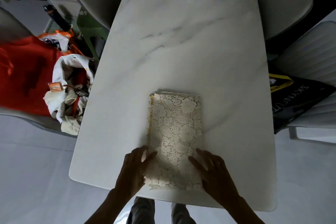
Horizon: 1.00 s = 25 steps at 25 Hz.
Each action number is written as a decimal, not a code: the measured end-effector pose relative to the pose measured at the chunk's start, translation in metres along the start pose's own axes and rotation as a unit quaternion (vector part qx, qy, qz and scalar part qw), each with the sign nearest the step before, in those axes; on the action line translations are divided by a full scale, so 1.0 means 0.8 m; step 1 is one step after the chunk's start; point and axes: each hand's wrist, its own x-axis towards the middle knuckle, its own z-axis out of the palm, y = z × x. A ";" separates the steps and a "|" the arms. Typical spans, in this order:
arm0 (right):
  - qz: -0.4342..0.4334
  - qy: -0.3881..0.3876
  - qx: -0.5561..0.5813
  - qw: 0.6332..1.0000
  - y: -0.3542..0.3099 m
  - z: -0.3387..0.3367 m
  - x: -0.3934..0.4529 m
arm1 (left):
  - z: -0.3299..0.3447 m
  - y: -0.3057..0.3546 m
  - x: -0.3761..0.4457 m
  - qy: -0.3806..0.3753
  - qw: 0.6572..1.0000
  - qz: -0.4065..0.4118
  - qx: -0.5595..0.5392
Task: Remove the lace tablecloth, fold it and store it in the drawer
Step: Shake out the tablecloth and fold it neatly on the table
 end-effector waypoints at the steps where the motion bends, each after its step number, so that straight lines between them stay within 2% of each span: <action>1: -0.047 -0.032 -0.037 0.998 0.001 0.004 0.002 | 0.000 -0.002 0.002 -0.032 0.996 0.047 0.063; 3: -0.092 -0.085 -0.065 0.990 0.012 0.012 0.005 | 0.000 -0.008 0.006 -0.084 0.978 0.132 0.139; 4: -0.104 -0.094 -0.074 0.987 0.020 0.015 0.005 | -0.001 -0.011 0.008 -0.103 0.971 0.149 0.154; 6: -0.119 -0.094 -0.079 0.985 0.033 0.014 0.006 | 0.000 -0.017 0.008 -0.132 0.966 0.158 0.155; 8: -0.119 -0.064 -0.041 0.990 0.040 0.014 0.010 | 0.005 -0.025 0.009 -0.129 0.972 0.161 0.111; 9: -0.108 -0.042 0.007 0.993 0.040 0.013 0.013 | 0.006 -0.026 0.012 -0.133 0.980 0.142 0.050; 11: -0.020 -0.032 0.196 0.980 0.034 0.004 0.021 | 0.004 -0.025 0.020 -0.132 0.978 0.051 -0.151; 13: 0.113 -0.023 0.397 0.910 0.029 -0.011 0.038 | -0.003 -0.022 0.033 -0.093 0.936 -0.060 -0.335; 14: 0.174 -0.007 0.457 0.872 0.030 -0.017 0.047 | -0.006 -0.021 0.042 -0.078 0.914 -0.116 -0.381; 15: 0.226 0.003 0.482 0.846 0.031 -0.021 0.056 | -0.008 -0.020 0.051 -0.065 0.897 -0.164 -0.405; 17: 0.283 0.011 0.495 0.821 0.032 -0.025 0.074 | -0.004 -0.017 0.070 -0.014 0.874 -0.228 -0.428; 20: 0.345 0.023 0.469 0.813 0.032 -0.026 0.098 | -0.003 -0.008 0.095 0.069 0.851 -0.298 -0.427; 25: 0.400 0.067 0.411 0.816 0.027 -0.025 0.117 | -0.007 -0.002 0.116 0.057 0.866 -0.371 -0.329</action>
